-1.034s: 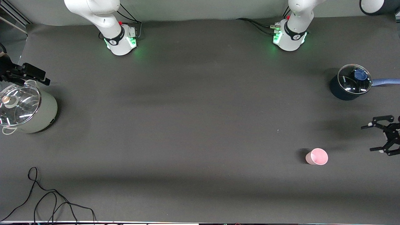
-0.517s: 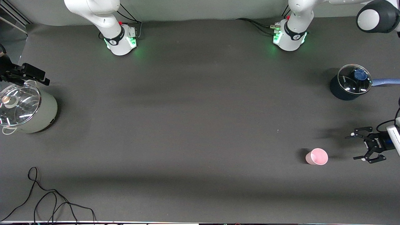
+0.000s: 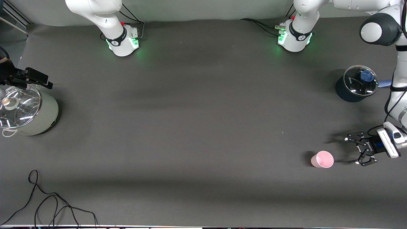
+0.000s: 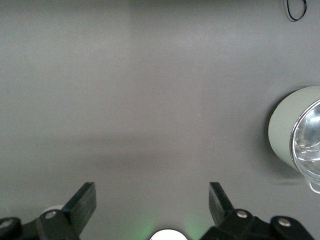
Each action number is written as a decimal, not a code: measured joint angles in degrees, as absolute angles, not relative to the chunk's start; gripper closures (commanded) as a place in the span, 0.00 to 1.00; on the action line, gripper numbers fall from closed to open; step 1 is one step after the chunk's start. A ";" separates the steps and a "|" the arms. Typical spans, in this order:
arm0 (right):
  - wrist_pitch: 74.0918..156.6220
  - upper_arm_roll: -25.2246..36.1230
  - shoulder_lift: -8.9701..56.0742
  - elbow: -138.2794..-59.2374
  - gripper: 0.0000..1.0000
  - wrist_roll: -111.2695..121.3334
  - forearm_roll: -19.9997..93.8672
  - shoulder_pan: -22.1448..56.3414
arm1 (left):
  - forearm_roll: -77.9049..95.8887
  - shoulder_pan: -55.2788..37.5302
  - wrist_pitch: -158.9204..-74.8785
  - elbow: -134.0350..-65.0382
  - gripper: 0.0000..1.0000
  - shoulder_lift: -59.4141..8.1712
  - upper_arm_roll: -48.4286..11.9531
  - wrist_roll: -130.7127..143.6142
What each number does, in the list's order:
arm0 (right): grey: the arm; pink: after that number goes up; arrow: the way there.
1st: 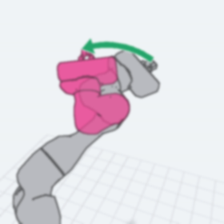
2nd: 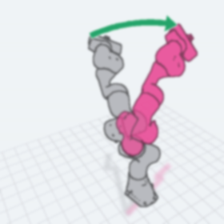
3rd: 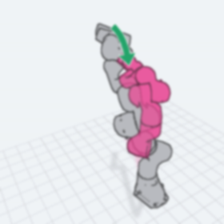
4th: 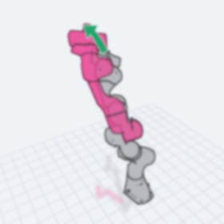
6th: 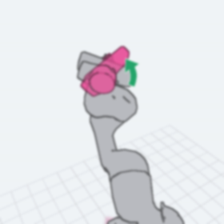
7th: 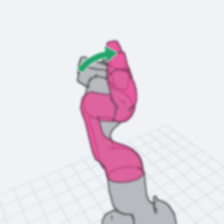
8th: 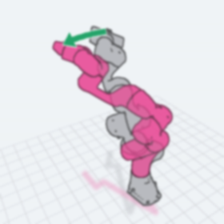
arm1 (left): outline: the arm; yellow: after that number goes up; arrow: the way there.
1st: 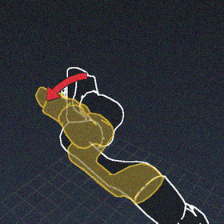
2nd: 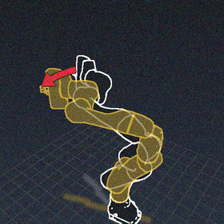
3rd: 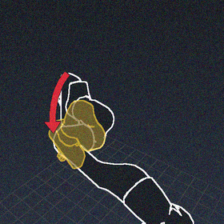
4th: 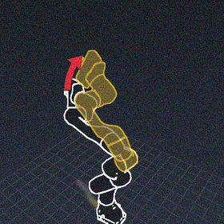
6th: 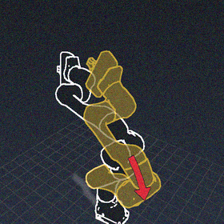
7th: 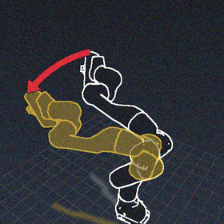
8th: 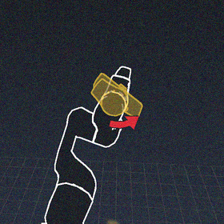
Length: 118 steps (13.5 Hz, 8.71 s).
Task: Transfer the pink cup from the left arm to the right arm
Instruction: 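Move the open left gripper down around the pink cup, then close the left gripper on the pink cup, then lift the pink cup with the left gripper toward the table middle, then reach the right gripper to the cup rim beside the left gripper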
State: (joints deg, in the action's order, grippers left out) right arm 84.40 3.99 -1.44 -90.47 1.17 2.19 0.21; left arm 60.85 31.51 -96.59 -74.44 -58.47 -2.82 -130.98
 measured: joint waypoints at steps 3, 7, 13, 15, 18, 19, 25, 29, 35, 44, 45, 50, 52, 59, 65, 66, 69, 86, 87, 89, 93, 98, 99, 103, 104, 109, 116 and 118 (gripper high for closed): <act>84.40 3.88 -1.41 -90.47 0.00 1.17 2.19 0.23 | 63.35 32.33 -96.58 -74.58 0.00 -60.56 -2.82 -133.31; 84.39 3.88 -1.40 -90.47 0.00 1.17 2.19 0.23 | 65.36 32.47 -96.56 -74.67 0.00 -62.04 -2.86 -135.19; 84.38 3.88 -1.40 -90.47 0.00 1.17 2.19 0.23 | 68.30 32.66 -96.47 -74.79 0.00 -63.88 -3.01 -138.98; 84.38 3.88 -1.40 -90.47 0.00 1.17 2.19 0.23 | 69.25 32.66 -96.42 -74.80 0.00 -63.97 -3.12 -139.20; 84.38 3.87 -1.40 -90.47 0.00 1.17 2.19 0.23 | 69.67 32.68 -96.39 -74.83 0.00 -64.04 -3.74 -139.30; 84.38 3.88 -1.40 -90.47 0.00 1.17 2.19 0.23 | 69.79 32.68 -96.39 -74.87 0.00 -64.07 -4.02 -139.31; 84.38 3.88 -1.40 -90.47 0.00 1.17 2.19 0.23 | 69.92 32.00 -96.41 -75.15 0.00 -64.78 -5.56 -139.73; 84.38 3.88 -1.40 -90.47 0.00 1.17 2.19 0.23 | 70.11 30.28 -97.29 -75.24 0.00 -64.79 -5.62 -139.74; 84.32 3.88 -1.40 -90.47 0.00 1.17 2.19 0.23 | 70.48 28.26 -100.96 -75.28 0.00 -64.81 -6.50 -140.28; 84.31 3.88 -1.40 -90.47 0.00 1.17 2.19 0.23 | 71.23 27.88 -104.31 -76.09 0.10 -64.82 -9.07 -140.51; 84.31 3.88 -1.40 -90.47 0.00 1.17 2.19 0.23 | 71.43 27.82 -104.35 -76.10 0.16 -64.82 -9.12 -140.51; 84.26 3.88 -1.40 -90.47 0.00 1.17 2.19 0.23 | 72.36 27.80 -104.35 -76.38 0.36 -64.82 -9.17 -140.52; 84.25 3.88 -1.40 -90.47 0.00 1.17 2.19 0.23 | 72.53 27.81 -104.35 -76.46 0.38 -64.82 -9.18 -140.52; 83.57 3.98 -1.40 -90.47 0.00 1.17 2.19 0.23 | 72.68 28.42 -104.08 -75.82 0.45 -62.96 -9.17 -135.94; 83.37 4.06 -1.40 -90.46 0.59 1.18 2.19 0.22 | 72.58 27.64 -100.56 -77.10 0.48 -53.92 -9.60 -123.35; 83.36 4.07 -1.40 -90.46 0.51 1.29 2.19 0.23 | 72.57 26.95 -100.56 -78.17 0.49 -51.63 -9.70 -120.72; 83.36 4.07 -1.40 -90.46 0.00 1.37 2.19 0.23 | 72.87 23.77 -102.17 -83.74 0.49 -43.16 -10.07 -113.96; 87.18 3.00 1.41 -87.89 0.00 -15.21 8.11 5.28 | 94.34 10.94 -167.20 -110.24 0.47 -12.78 -53.61 -103.58; 88.30 2.93 2.17 -87.04 0.00 -19.69 8.93 6.62 | 94.42 9.15 -169.21 -109.76 0.47 -13.04 -53.61 -103.37; 89.96 2.78 3.06 -86.10 0.00 -30.16 9.42 10.62 | 94.47 7.36 -171.27 -109.02 0.47 -13.77 -53.60 -103.21; 98.20 2.57 5.46 -85.82 0.00 -55.61 9.43 21.68 | 94.47 7.26 -171.49 -108.71 0.47 -14.46 -53.26 -103.21; 104.35 2.54 12.80 -76.46 0.00 -74.90 9.43 28.20 | 94.47 7.27 -171.57 -108.69 0.47 -14.57 -53.12 -103.21; 104.50 2.55 14.81 -73.72 0.00 -76.26 9.43 29.15 | 94.47 7.28 -171.59 -108.68 0.47 -14.58 -53.08 -103.21; 108.56 2.56 20.18 -67.89 0.00 -81.59 9.43 33.33 | 94.47 7.28 -172.55 -108.66 0.47 -14.62 -53.02 -103.21; 109.97 2.56 20.77 -67.62 0.00 -83.12 9.37 34.40 | 94.47 7.28 -173.05 -108.65 0.47 -14.63 -53.02 -103.21; 110.60 2.59 21.43 -67.08 0.00 -90.18 7.88 39.08 | 94.48 7.28 -173.65 -108.58 0.47 -14.74 -53.02 -103.21; 110.68 2.60 25.97 -66.98 0.00 -97.16 3.22 44.10 | 94.48 7.28 -173.73 -108.44 0.47 -14.94 -53.03 -103.21; 110.87 2.72 27.42 -66.71 0.06 -97.20 3.02 44.11 | 94.48 7.27 -173.73 -108.39 0.47 -14.95 -53.04 -103.21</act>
State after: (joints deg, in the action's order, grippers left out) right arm 110.87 2.72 27.42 -66.71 -97.20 3.02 44.11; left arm 94.48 7.27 -173.73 -108.39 -14.95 -53.04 -103.21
